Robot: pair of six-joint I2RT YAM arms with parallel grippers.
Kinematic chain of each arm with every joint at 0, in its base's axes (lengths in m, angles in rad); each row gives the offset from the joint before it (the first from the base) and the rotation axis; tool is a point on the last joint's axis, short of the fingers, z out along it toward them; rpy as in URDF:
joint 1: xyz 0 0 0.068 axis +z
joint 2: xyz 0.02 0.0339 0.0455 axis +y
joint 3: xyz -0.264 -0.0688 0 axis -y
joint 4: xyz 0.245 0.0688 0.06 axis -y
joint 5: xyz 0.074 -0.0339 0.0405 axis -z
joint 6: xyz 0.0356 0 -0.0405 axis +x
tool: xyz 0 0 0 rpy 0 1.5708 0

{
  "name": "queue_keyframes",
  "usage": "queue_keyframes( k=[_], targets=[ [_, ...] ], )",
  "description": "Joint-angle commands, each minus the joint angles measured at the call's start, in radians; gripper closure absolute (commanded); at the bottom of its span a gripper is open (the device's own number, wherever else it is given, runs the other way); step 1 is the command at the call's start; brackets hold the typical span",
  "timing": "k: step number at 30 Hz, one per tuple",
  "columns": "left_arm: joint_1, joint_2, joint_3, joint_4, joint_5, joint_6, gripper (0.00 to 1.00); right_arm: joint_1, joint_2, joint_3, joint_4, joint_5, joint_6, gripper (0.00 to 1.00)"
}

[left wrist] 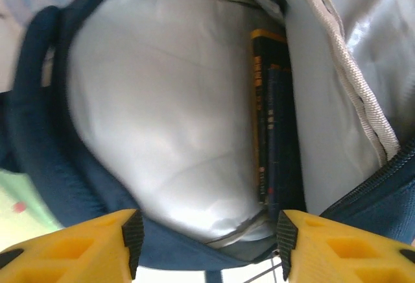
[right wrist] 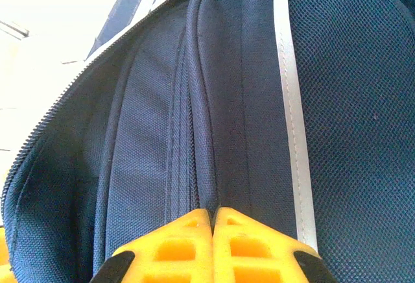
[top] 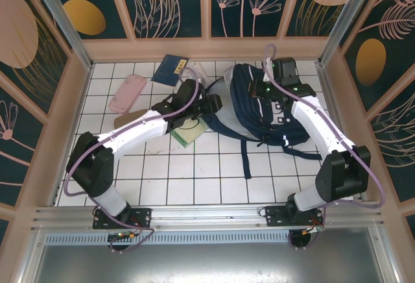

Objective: Pack books, pencil case, and school supplies into a backpack

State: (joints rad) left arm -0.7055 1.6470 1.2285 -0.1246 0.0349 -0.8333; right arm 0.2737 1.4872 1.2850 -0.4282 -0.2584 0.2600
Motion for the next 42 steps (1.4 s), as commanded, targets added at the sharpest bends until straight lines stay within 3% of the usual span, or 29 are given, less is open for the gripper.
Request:
queue_keyframes(
  k=[1, 8, 13, 20, 27, 31, 36, 42],
  targets=[
    [0.03, -0.016, -0.087, -0.046, -0.052, 0.001, 0.49, 0.012, 0.024, -0.034, 0.031, 0.079, -0.022, 1.0],
    [0.043, 0.054, -0.194, -0.014, -0.078, -0.03, 0.66, 0.035, 0.032, -0.036, 0.043, 0.106, -0.016, 1.0],
    [0.066, 0.126, -0.249, 0.009, -0.079, -0.061, 0.7, 0.049, 0.034, -0.031, 0.034, 0.105, -0.02, 1.0],
    [0.102, 0.094, -0.376, -0.046, -0.13, -0.128, 0.76, 0.101, 0.039, -0.04, 0.043, 0.111, -0.006, 0.93],
    [0.158, -0.054, -0.506, -0.173, -0.214, -0.155, 0.75, 0.124, 0.057, -0.033, 0.049, 0.117, -0.01, 0.9],
    [0.176, -0.143, -0.546, -0.172, -0.203, -0.111, 0.72, 0.156, 0.073, -0.024, 0.044, 0.143, -0.016, 0.84],
    [0.177, -0.2, -0.524, -0.199, -0.209, -0.06, 0.7, 0.197, 0.107, 0.011, 0.033, 0.183, -0.016, 0.7],
    [0.228, -0.219, -0.388, -0.21, -0.189, 0.017, 0.69, 0.236, 0.13, 0.031, 0.04, 0.188, -0.002, 0.71]
  ],
)
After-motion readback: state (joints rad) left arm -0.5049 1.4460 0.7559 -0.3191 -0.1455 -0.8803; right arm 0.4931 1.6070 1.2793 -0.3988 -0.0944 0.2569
